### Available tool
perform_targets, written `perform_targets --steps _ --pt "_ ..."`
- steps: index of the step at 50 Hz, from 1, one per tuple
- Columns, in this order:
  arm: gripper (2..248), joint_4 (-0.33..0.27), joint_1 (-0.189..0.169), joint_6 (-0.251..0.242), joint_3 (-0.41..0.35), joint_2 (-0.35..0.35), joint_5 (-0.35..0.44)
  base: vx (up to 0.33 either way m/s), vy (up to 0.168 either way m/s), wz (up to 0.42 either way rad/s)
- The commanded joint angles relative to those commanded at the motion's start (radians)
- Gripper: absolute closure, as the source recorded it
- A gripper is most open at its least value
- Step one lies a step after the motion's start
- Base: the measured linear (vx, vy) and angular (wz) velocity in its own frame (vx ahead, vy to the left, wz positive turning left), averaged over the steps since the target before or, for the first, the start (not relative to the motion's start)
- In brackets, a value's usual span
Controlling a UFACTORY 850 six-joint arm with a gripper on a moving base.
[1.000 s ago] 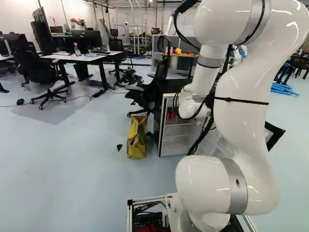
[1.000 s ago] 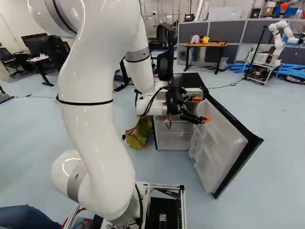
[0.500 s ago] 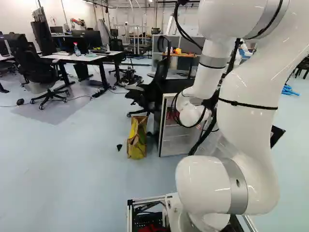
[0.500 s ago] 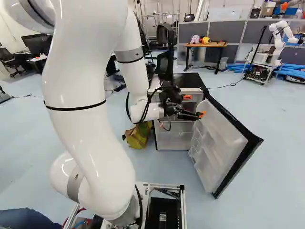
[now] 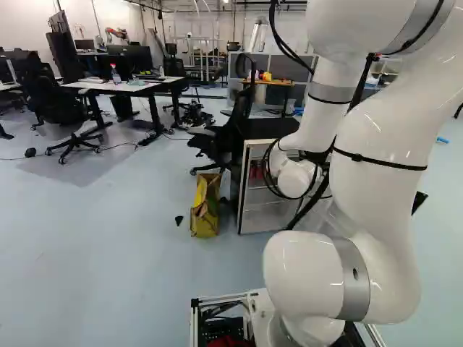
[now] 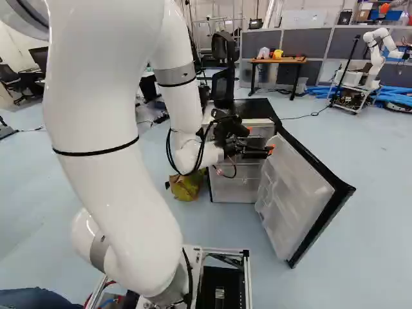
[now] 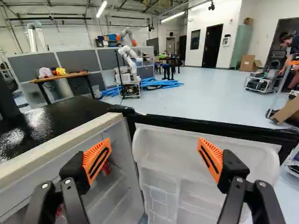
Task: Grab a drink from the fridge
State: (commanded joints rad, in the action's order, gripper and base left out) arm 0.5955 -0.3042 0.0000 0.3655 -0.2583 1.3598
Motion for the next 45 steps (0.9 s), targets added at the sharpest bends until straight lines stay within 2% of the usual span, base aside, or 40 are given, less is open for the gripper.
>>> perform_targets --steps 45 --pt "3 -0.474 -0.161 0.000 0.101 -0.191 0.000 0.000 0.000 0.000"
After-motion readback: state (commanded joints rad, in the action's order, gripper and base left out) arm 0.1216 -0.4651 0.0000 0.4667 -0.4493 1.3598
